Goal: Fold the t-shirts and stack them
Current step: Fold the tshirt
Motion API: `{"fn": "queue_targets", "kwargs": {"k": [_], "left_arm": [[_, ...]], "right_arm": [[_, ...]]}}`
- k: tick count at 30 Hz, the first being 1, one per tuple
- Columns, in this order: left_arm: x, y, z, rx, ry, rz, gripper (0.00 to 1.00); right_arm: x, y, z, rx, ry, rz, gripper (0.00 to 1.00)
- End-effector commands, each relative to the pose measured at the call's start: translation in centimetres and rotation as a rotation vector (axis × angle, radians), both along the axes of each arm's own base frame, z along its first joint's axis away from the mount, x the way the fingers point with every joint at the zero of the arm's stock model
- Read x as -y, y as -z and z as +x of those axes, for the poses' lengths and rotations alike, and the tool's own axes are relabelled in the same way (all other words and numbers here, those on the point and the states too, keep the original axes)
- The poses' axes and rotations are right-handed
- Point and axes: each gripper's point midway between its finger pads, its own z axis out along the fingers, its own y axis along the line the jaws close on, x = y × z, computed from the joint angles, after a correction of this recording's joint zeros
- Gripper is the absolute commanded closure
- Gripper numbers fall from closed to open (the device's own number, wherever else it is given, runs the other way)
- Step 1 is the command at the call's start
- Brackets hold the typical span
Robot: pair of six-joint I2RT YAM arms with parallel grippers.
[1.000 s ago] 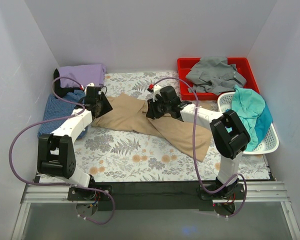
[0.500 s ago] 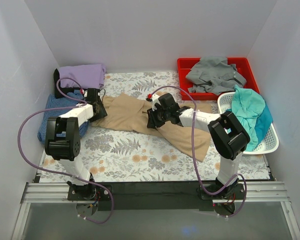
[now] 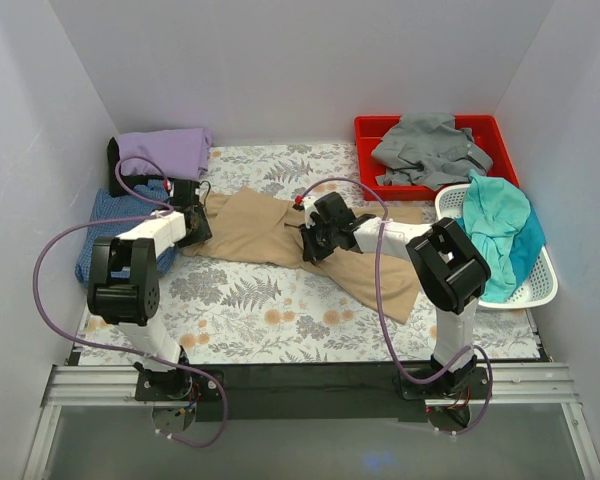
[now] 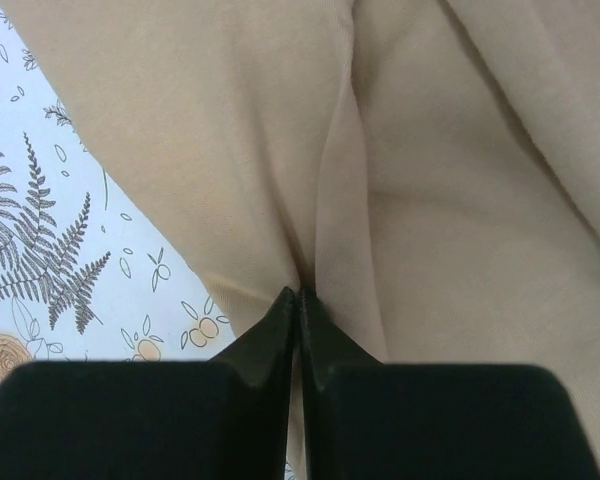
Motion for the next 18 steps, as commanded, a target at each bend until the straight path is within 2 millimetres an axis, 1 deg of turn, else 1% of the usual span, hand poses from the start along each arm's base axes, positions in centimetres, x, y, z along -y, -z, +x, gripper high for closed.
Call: {"fn": "queue_targets", "kwargs": {"k": [1, 2, 3, 4, 5, 6, 7, 8, 10, 11, 13, 14, 15, 16, 18], "left_arm": [[-0.8, -3.4, -0.5, 0.090, 0.019, 0.032, 0.60], [-0.7, -3.6, -0.6, 0.098, 0.024, 0.032, 0.64], [-0.8, -3.9, -0.8, 0.106, 0.028, 0.034, 0.70], [-0.9, -4.2, -0.8, 0.112, 0.026, 0.040, 0.76], [-1.0, -4.2, -0.8, 0.115, 0.025, 0.045, 0.83], [-1.0, -4.3, -0.9, 0.116, 0.025, 0.047, 1.00], [-1.0, -4.3, -0.9, 0.113, 0.025, 0.047, 1.00], [-1.0, -4.1, -1.0, 0.106, 0.025, 0.045, 1.00], [-0.9, -3.7, -1.3, 0.085, 0.027, 0.040, 1.00], [-0.7, -3.7, -1.3, 0.084, 0.027, 0.031, 1.00], [-0.4, -3.5, -1.5, 0.068, 0.032, 0.011, 0.99], [0.3, -3.3, -1.5, 0.057, 0.048, -0.024, 0.92], [0.6, -3.0, -1.8, 0.037, 0.042, -0.045, 0.81], [1.0, -2.8, -1.9, 0.029, 0.051, -0.065, 0.72], [2.3, -2.4, -2.4, 0.000, 0.085, -0.128, 0.70]], "right_arm": [[1.5, 0.5, -1.0, -0.013, -0.002, -0.068, 0.95], [1.7, 0.2, -1.2, -0.014, -0.001, -0.068, 0.97], [2.0, 0.4, -1.6, -0.024, -0.005, -0.075, 0.99], [2.3, 0.7, -2.1, -0.036, -0.006, -0.083, 0.99], [2.5, 0.5, -2.4, -0.040, -0.006, -0.081, 0.99], [2.7, 0.4, -2.8, -0.051, -0.011, -0.080, 0.99], [3.0, 0.7, -3.4, -0.065, -0.015, -0.083, 0.99], [2.9, 0.2, -3.6, -0.063, -0.021, -0.071, 0.99], [2.9, 0.1, -4.6, -0.078, -0.035, -0.062, 0.99], [2.8, -0.4, -4.7, -0.072, -0.042, -0.051, 0.99], [2.4, -0.8, -5.2, -0.070, -0.062, -0.037, 0.99], [2.3, -1.0, -5.1, -0.068, -0.066, -0.032, 0.96], [2.3, -0.9, -5.1, -0.067, -0.066, -0.035, 0.85], [2.3, -0.9, -4.9, -0.065, -0.065, -0.035, 0.82], [1.9, -1.1, -4.5, -0.058, -0.066, -0.031, 0.76]]}}
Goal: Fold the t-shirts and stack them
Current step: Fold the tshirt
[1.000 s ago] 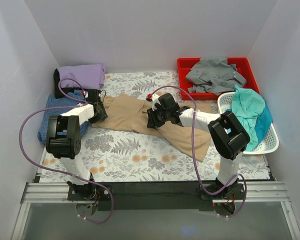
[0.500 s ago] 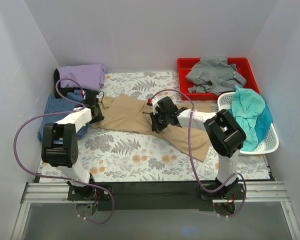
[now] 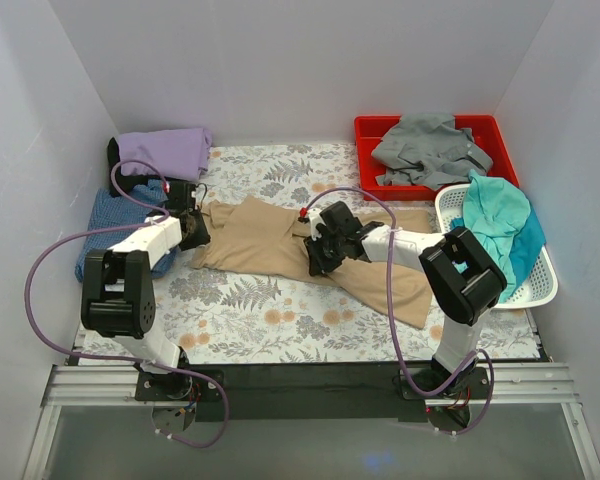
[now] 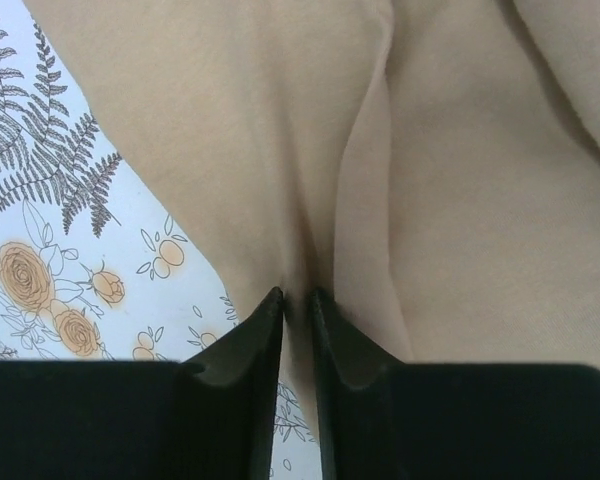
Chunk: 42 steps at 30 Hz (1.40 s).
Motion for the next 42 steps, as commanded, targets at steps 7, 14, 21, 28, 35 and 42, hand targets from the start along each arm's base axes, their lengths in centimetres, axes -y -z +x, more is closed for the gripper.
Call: {"fn": "queue_targets", "kwargs": {"k": [7, 14, 21, 28, 35, 42], "left_arm": [[5.0, -0.6, -2.8, -0.067, 0.134, -0.269, 0.68], [3.9, -1.6, -3.9, -0.053, 0.121, -0.212, 0.67], [2.0, 0.1, -4.8, -0.112, 0.076, -0.118, 0.67], [0.5, 1.5, -5.5, -0.145, 0.024, -0.046, 0.67], [0.0, 0.2, -4.3, -0.064, 0.025, -0.013, 0.67], [2.3, 1.4, -5.1, -0.124, 0.112, -0.121, 0.67]], "right_arm": [[-1.2, -1.8, 1.0, 0.034, -0.033, 0.015, 0.71], [-1.8, -2.1, 1.5, 0.039, -0.046, 0.022, 0.71], [-1.5, -2.3, 2.0, 0.062, -0.036, 0.003, 0.71], [-1.3, -4.5, 1.7, 0.092, -0.034, 0.035, 0.70], [-1.5, -5.8, 1.3, 0.101, -0.041, 0.061, 0.70], [-1.3, -5.7, 1.6, 0.102, -0.028, 0.046, 0.70]]}}
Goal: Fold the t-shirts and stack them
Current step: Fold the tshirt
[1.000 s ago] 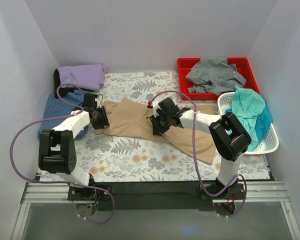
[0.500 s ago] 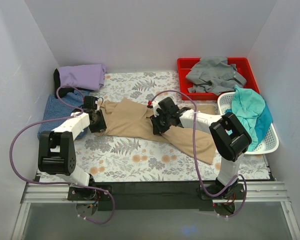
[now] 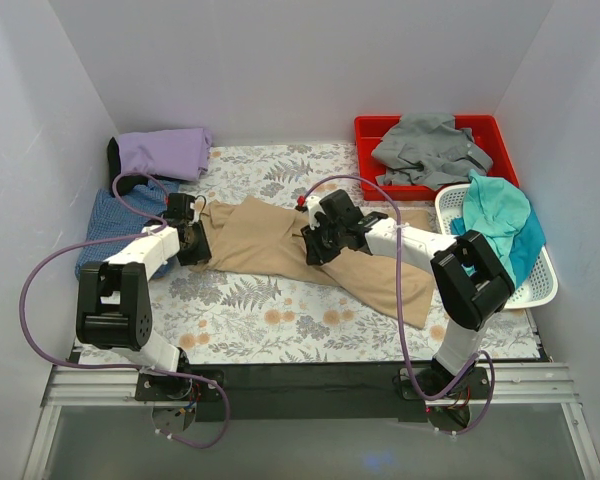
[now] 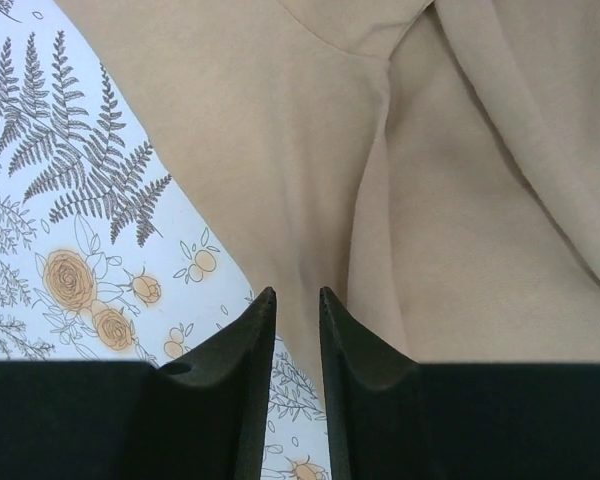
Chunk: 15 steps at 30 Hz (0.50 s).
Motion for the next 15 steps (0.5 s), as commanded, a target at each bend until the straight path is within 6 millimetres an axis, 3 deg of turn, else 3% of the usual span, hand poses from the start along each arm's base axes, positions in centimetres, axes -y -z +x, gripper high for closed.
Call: {"fn": "queue_targets", "kwargs": {"k": [1, 2, 3, 5, 11, 15], "left_arm": [[1.2, 0.4, -0.6, -0.026, 0.049, -0.065, 0.69], [1.3, 0.6, -0.7, -0.033, 0.052, -0.068, 0.71], [1.3, 0.5, -0.7, -0.031, 0.054, -0.069, 0.84], [1.3, 0.5, -1.0, -0.051, 0.049, -0.070, 1.00], [-0.1, -0.4, -1.8, -0.112, 0.015, 0.002, 1.00], [-2.0, -0.6, -2.7, -0.135, -0.025, 0.098, 1.00]], "right_arm": [[-0.3, -1.7, 0.6, 0.044, 0.004, 0.008, 0.70], [0.3, -1.6, 1.3, 0.065, 0.037, -0.026, 0.70], [0.7, -1.5, 1.5, 0.074, 0.054, -0.051, 0.70], [2.4, -0.9, 2.3, 0.103, 0.108, -0.139, 0.70], [6.7, 1.6, 1.4, 0.096, 0.174, -0.311, 0.70], [8.3, 1.9, 1.0, 0.106, 0.200, -0.351, 0.70]]}}
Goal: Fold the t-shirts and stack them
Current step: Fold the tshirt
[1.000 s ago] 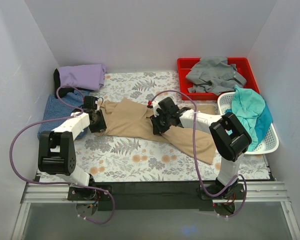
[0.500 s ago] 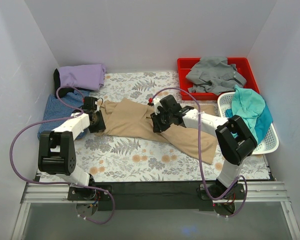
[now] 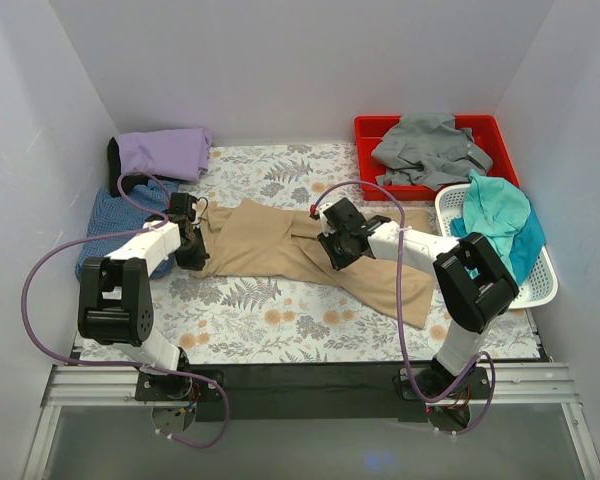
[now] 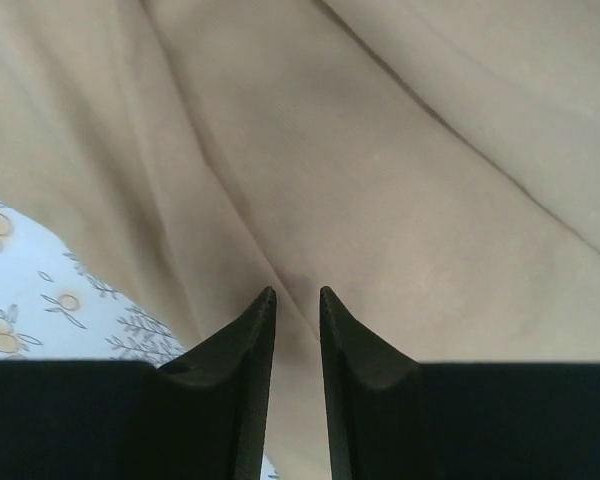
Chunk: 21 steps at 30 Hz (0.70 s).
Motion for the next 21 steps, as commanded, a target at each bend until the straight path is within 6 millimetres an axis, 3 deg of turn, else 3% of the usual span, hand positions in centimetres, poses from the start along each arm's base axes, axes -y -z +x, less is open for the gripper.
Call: {"fn": "queue_targets", "kwargs": {"k": [1, 6, 14, 21], "left_arm": [[-2.5, -1.1, -0.6, -0.012, -0.038, 0.127, 1.00], [-4.0, -1.7, -0.7, 0.002, -0.059, 0.209, 1.00], [-4.3, -2.1, -1.0, 0.022, -0.060, 0.223, 1.00], [-4.8, -3.0, -1.3, 0.084, -0.054, 0.248, 1.00]], "right_arm": [[2.3, -0.7, 0.2, 0.049, 0.033, -0.076, 0.69], [4.8, 0.7, 0.1, 0.027, 0.066, -0.148, 0.69], [9.1, 3.1, 0.6, -0.028, 0.178, -0.229, 0.69], [11.2, 4.2, 2.0, -0.060, 0.242, -0.260, 0.69]]}}
